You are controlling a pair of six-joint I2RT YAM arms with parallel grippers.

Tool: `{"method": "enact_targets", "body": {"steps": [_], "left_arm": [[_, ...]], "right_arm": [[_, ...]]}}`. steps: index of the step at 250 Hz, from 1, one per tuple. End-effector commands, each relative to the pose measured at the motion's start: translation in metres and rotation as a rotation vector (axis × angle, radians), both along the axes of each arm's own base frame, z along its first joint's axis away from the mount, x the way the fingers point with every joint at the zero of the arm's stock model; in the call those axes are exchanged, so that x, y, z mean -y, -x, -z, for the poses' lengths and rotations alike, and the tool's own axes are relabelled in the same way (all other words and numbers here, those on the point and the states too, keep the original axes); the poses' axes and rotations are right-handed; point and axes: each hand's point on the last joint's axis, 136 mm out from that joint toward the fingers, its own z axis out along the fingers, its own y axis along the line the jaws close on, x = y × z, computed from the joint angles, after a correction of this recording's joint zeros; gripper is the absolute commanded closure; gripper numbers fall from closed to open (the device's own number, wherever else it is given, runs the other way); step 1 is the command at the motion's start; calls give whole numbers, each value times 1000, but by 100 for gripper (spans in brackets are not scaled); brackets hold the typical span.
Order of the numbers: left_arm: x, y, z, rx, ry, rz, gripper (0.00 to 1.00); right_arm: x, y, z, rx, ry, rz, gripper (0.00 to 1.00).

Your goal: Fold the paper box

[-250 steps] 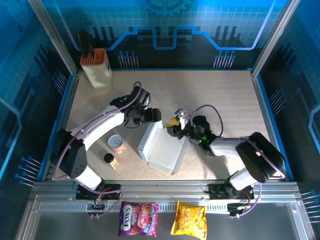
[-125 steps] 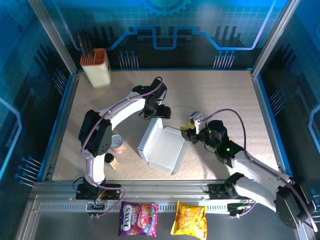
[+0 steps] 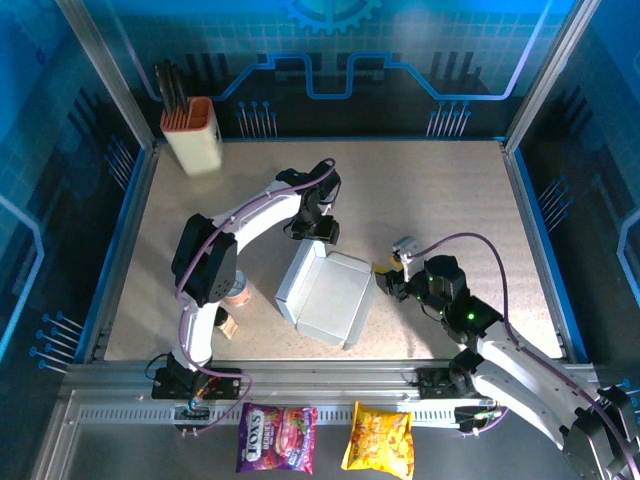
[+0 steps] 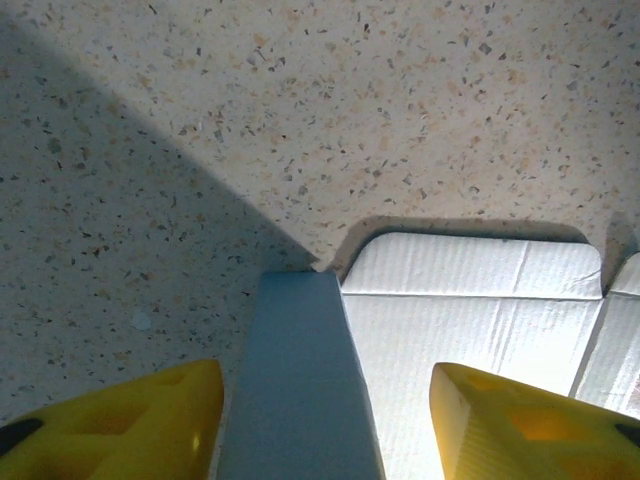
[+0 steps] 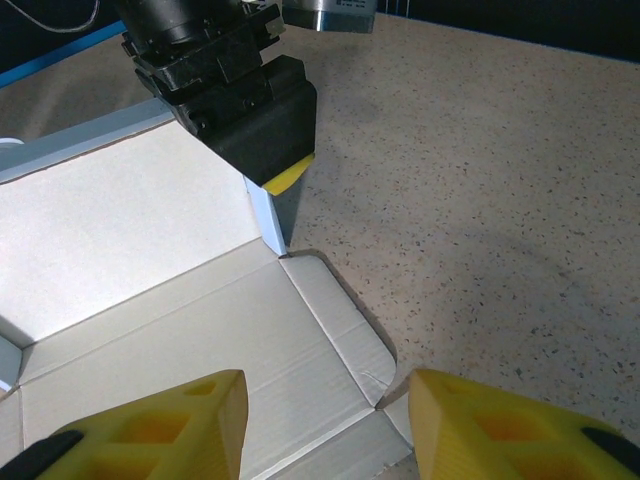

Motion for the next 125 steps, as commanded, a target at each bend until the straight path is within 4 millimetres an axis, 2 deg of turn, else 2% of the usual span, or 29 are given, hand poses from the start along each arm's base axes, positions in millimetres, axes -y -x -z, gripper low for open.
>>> {"method": "enact_targets", "body": {"steps": [1, 125], "left_arm": [[-1, 2, 4, -19, -36, 26, 45], [-3, -2, 9, -2, -48, 14, 64]], "right_arm": [[7, 1, 7, -22, 8, 29, 53], [7, 6, 6, -52, 5, 21, 54]]}}
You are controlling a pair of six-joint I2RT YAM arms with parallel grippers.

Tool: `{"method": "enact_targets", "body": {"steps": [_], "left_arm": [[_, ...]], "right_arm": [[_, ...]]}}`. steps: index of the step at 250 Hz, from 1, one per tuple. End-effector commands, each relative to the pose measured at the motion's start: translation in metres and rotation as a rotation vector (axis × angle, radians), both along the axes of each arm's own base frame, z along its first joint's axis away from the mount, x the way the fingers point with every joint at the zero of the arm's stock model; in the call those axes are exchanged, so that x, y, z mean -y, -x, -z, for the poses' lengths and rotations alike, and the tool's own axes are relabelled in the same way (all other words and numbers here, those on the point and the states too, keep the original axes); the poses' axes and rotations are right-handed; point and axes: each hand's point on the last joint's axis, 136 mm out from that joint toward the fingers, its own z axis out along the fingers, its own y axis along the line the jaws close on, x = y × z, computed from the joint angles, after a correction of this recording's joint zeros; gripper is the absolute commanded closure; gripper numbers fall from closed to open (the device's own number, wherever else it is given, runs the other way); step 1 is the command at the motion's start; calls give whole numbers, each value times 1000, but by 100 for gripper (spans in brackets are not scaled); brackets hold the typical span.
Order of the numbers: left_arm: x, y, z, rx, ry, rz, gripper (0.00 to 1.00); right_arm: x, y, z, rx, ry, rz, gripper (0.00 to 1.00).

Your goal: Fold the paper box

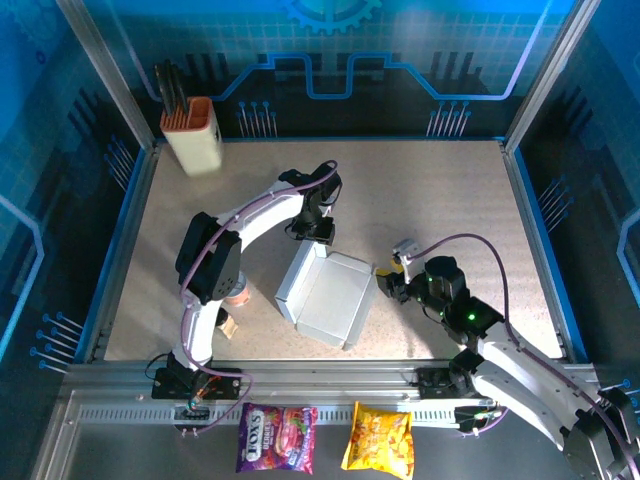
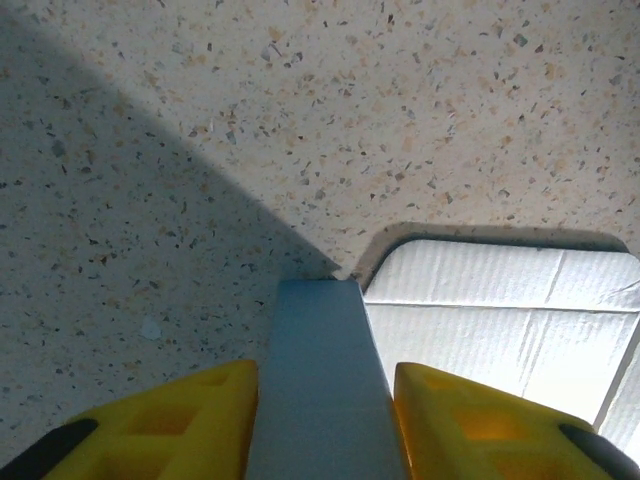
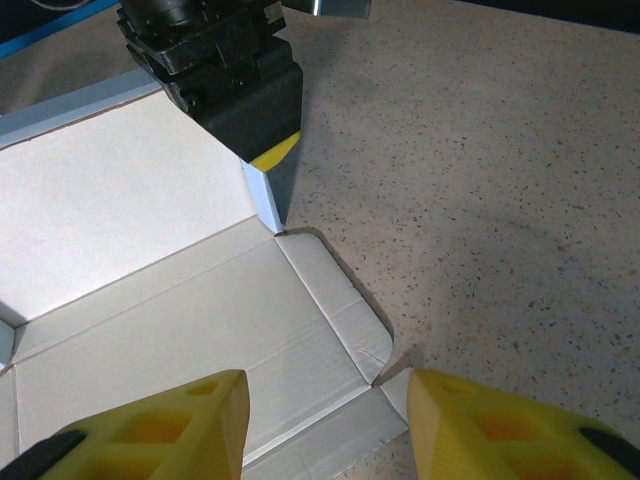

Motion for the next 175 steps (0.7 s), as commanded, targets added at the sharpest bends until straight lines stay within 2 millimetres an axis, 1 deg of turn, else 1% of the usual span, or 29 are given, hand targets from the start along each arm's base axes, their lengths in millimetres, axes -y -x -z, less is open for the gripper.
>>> {"method": "enact_targets", "body": {"steps": [1, 37, 72, 85, 106, 142, 175], "left_arm": [[-1, -1, -1, 8, -18, 4, 64], [-3, 0, -4, 26, -21, 4, 68], [-7, 0, -14, 55, -14, -1, 72], [-7, 0, -19, 68, 3, -6, 73], [-9, 0, -29, 90, 49, -25, 74], [-16, 0, -49, 126, 145, -67, 76], [-22, 3, -68, 148, 264, -109, 76]], "right_arm": [[3, 1, -2, -17, -15, 17, 54], [6, 2, -2, -51, -25, 43, 54], [9, 4, 0, -130, -50, 87, 53], [9, 5, 0, -167, -70, 106, 52], [7, 7, 2, -231, -100, 124, 47], [4, 13, 7, -340, -146, 154, 41], [-7, 21, 8, -426, -200, 119, 35]]}}
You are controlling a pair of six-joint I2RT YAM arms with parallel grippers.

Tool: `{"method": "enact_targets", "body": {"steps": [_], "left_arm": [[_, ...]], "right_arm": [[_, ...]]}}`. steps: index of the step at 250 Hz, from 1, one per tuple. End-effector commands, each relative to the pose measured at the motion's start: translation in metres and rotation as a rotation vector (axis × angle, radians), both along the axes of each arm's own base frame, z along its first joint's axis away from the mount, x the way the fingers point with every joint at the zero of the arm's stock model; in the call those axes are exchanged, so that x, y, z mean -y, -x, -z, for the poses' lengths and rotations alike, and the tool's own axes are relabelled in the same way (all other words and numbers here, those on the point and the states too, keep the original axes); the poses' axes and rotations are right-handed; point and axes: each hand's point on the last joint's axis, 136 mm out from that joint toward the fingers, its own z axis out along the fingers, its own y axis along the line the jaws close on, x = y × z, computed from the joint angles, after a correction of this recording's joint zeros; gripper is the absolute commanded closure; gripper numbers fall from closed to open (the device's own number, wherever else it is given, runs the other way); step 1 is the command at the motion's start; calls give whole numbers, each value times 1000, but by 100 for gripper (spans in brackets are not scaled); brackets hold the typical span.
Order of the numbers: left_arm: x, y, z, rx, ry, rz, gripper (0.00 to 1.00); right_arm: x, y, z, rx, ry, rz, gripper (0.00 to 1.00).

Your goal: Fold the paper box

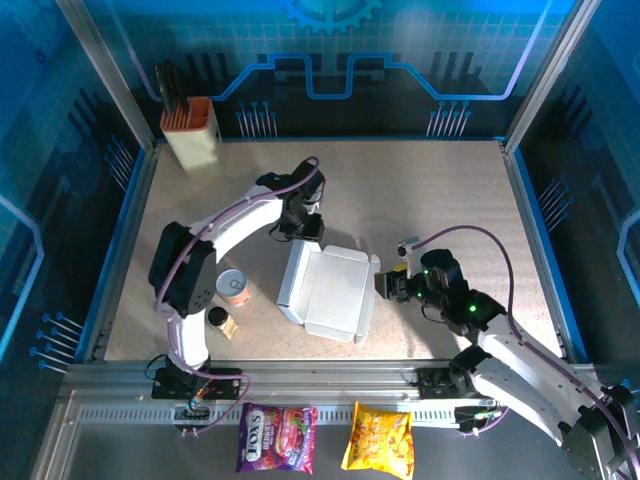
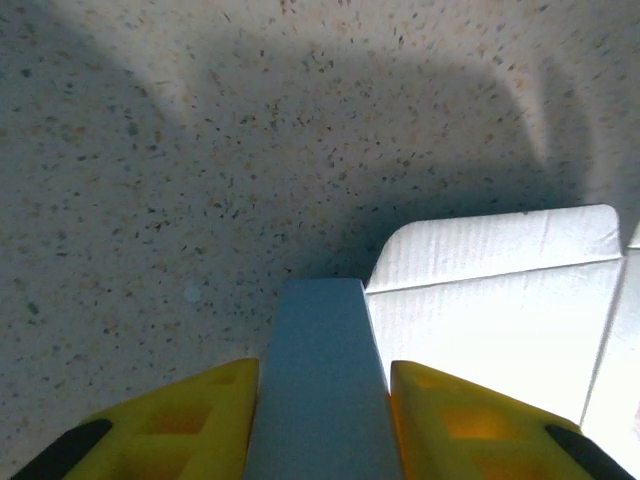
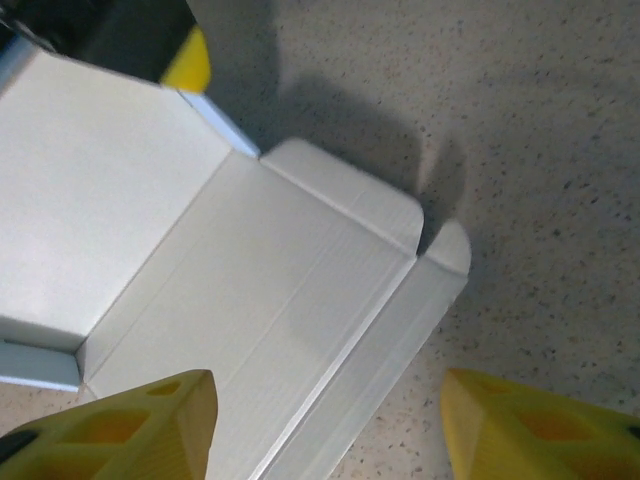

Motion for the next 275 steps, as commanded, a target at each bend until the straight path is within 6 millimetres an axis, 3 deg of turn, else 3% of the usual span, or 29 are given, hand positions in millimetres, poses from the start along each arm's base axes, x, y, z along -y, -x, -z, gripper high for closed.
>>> {"method": "enact_targets", "body": {"steps": [1, 64, 129, 275], "left_arm": [[2, -2, -34, 55, 163, -42, 76], [-8, 6, -58, 62, 350, -97, 76], [-9, 10, -71, 73, 424, -111, 76], [-6, 9, -77, 72, 509, -127, 75]], "right_arm": [[-9, 9, -3, -118, -87, 0, 35], [-16, 15, 0, -232, -163, 13, 31], [-27, 18, -13, -283, -295, -26, 38], [-30, 18, -25, -340, -352, -57, 84]]}}
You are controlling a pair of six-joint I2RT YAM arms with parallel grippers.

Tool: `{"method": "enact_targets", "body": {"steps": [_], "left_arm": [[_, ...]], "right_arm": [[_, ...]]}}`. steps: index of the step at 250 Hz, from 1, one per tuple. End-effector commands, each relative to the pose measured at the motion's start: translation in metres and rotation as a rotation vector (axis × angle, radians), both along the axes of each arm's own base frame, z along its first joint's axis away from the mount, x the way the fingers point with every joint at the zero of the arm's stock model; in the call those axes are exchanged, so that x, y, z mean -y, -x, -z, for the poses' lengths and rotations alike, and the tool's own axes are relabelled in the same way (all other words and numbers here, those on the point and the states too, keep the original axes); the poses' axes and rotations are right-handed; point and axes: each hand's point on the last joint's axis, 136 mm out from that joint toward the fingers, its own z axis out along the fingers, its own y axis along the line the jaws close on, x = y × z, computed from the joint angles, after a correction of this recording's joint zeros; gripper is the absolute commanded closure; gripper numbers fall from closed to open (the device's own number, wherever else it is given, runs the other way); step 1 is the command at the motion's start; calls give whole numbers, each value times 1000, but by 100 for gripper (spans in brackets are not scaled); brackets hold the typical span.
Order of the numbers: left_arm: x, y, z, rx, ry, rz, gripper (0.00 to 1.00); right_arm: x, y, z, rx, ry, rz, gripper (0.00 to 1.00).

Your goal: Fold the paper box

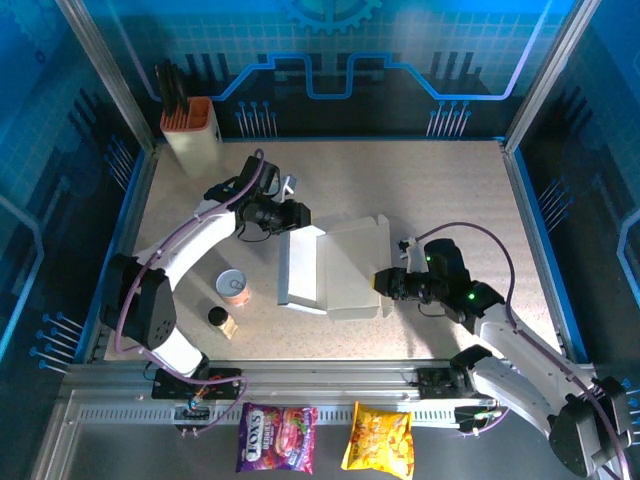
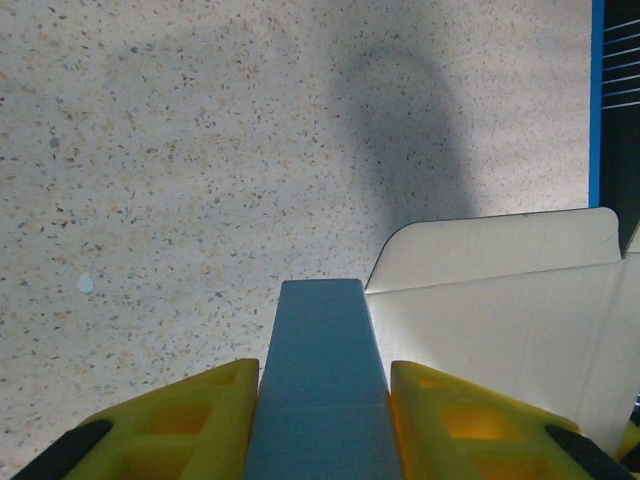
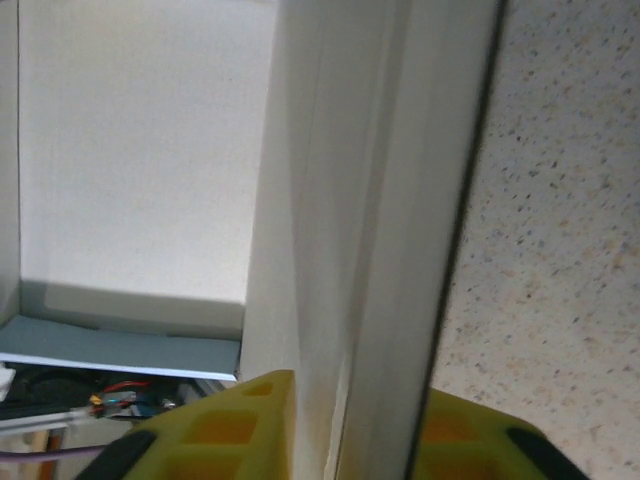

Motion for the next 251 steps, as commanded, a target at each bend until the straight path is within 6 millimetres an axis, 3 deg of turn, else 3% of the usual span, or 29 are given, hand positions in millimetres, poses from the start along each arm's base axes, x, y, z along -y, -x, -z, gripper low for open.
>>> {"method": "enact_targets", "body": {"steps": [1, 16, 55, 83, 114, 118, 140, 192, 211, 251], "left_arm": [[3, 3, -13, 14, 55, 5, 75], [0, 3, -12, 18, 43, -5, 73], [-17, -1, -14, 55, -5, -61, 51], [-37, -1, -18, 96, -58, -105, 35], [-61, 1, -26, 158, -113, -161, 25], [-64, 2, -27, 166, -115, -170, 24], [-80, 3, -32, 192, -83, -232, 15], [-109, 11, -41, 255, 104, -312, 6], [-117, 15, -39, 280, 106, -326, 0], [-126, 23, -34, 308, 88, -322, 0]], "right_arm": [[0, -3, -15, 13, -14, -8, 84], [1, -2, -18, 18, -3, -14, 91], [7, 0, -26, 38, 77, -37, 97], [15, 0, -36, 68, 178, -86, 98], [24, -1, -38, 93, 324, -166, 99], [23, -4, -47, 121, 332, -180, 99], [22, -7, -59, 204, 402, -285, 99], [14, -19, -74, 418, 545, -590, 98], [6, -22, -76, 514, 568, -748, 100], [-4, -42, -82, 621, 642, -958, 100]]}}
